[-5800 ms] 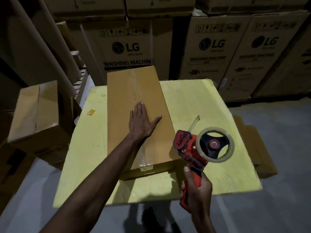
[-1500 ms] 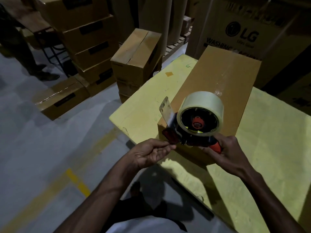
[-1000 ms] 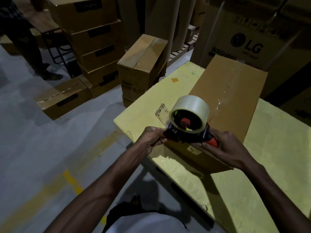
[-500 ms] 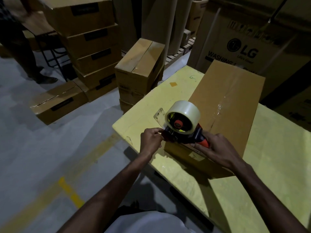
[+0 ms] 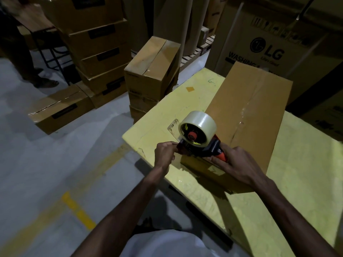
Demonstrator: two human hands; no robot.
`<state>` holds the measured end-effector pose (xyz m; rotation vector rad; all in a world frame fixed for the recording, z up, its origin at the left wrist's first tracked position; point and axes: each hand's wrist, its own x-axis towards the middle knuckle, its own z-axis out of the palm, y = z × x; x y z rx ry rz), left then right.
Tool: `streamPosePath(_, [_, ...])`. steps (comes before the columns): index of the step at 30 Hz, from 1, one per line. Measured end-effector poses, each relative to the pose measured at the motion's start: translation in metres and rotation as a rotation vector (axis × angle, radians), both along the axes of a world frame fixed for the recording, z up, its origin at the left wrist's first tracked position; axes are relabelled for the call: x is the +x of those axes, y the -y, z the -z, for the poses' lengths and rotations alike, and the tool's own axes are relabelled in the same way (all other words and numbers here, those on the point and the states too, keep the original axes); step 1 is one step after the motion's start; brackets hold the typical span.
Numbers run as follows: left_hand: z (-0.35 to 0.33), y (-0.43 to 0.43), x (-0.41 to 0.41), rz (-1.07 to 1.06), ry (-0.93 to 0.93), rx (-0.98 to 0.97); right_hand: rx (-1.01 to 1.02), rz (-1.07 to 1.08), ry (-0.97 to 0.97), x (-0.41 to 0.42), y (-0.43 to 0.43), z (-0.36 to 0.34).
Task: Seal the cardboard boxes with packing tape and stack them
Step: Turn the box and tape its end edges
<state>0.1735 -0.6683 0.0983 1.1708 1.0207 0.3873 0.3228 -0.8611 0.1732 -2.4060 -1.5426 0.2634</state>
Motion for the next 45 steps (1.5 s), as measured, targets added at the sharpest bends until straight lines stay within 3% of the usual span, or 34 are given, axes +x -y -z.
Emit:
streamPosePath(6, [0.005,-0.007,0.008,0.000,-0.010,-0.044,-0.115,-0.038,0.055,-0.003,0.000,-0.003])
streamPosePath(11, [0.006,-0.008,0.006,0.059,-0.011,0.012,-0.099,-0.004,0.061,-0.007,0.004,-0.005])
streamPosePath(15, [0.001,-0.013,0.003,-0.016,-0.042,0.038,-0.104,0.000,0.089,0.003,0.030,-0.011])
streamPosePath(22, [0.007,-0.011,0.008,0.046,-0.067,-0.087,-0.094,-0.033,0.192,0.010,0.066,-0.015])
streamPosePath(27, [0.020,-0.005,0.000,0.036,-0.188,-0.204,-0.168,-0.030,0.248,0.008,0.072,-0.020])
streamPosePath(31, [0.032,0.011,-0.012,-0.073,-0.151,-0.068,-0.219,0.004,0.212,0.004,0.074,-0.025])
streamPosePath(34, [0.029,0.021,-0.016,-0.224,-0.047,0.181,-0.244,-0.003,0.231,0.001,0.070,-0.026])
streamPosePath(39, [0.006,0.033,-0.002,-0.022,-0.004,0.509,-0.239,0.017,0.188,-0.005,0.067,-0.030])
streamPosePath(45, [-0.001,0.036,0.006,0.040,-0.241,0.681,-0.247,0.024,0.212,-0.007,0.065,-0.034])
